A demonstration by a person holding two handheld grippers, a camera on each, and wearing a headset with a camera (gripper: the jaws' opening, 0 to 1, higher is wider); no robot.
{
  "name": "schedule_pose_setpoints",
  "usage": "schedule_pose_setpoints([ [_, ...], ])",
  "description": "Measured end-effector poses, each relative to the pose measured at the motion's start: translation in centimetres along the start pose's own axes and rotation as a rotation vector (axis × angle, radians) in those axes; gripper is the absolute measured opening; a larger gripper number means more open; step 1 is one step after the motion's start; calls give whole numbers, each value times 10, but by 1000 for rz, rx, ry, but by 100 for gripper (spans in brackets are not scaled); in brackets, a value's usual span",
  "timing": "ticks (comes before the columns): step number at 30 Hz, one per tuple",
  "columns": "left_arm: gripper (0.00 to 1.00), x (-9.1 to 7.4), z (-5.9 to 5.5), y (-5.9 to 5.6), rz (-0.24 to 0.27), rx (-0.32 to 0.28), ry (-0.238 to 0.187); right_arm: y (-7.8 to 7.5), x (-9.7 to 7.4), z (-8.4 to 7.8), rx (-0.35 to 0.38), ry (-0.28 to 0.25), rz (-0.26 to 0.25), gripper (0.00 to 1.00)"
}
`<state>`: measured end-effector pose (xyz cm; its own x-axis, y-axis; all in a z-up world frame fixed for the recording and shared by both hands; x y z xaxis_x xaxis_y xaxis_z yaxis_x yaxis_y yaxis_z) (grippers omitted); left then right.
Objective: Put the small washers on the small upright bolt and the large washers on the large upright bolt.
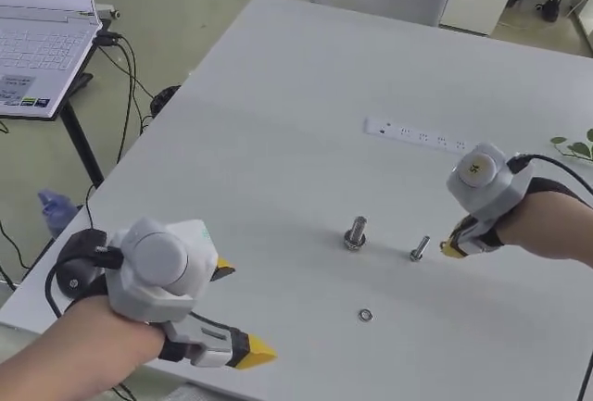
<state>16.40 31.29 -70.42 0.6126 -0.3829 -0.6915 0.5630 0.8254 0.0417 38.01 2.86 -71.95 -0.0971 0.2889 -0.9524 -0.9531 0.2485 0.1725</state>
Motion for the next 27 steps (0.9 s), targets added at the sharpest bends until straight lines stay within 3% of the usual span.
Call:
schedule_pose_setpoints([
  [8,73,3,5,8,20,5,-15,-1,2,14,-21,-18,-6,12],
  [14,77,7,9,14,27,1,-33,-2,8,18,-35,-3,2,12],
  [22,83,10,10,15,14,-12,-43,-8,14,21,-31,5,6,12],
  [27,81,11,7,16,18,-12,-35,-10,18,21,-28,18,9,12],
])
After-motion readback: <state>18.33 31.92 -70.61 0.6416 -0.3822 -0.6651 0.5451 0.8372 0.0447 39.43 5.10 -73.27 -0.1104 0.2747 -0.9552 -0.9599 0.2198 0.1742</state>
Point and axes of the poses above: the centre of the closed fingertips' face, and the gripper's own axes: x roughly forward along the fingers, y roughly to its left, z roughly out of its top, the point moved 8 cm from there along -x, roughly backward along the fingers, and after that the axes turned 15 degrees about z, right-handed, at the moved point
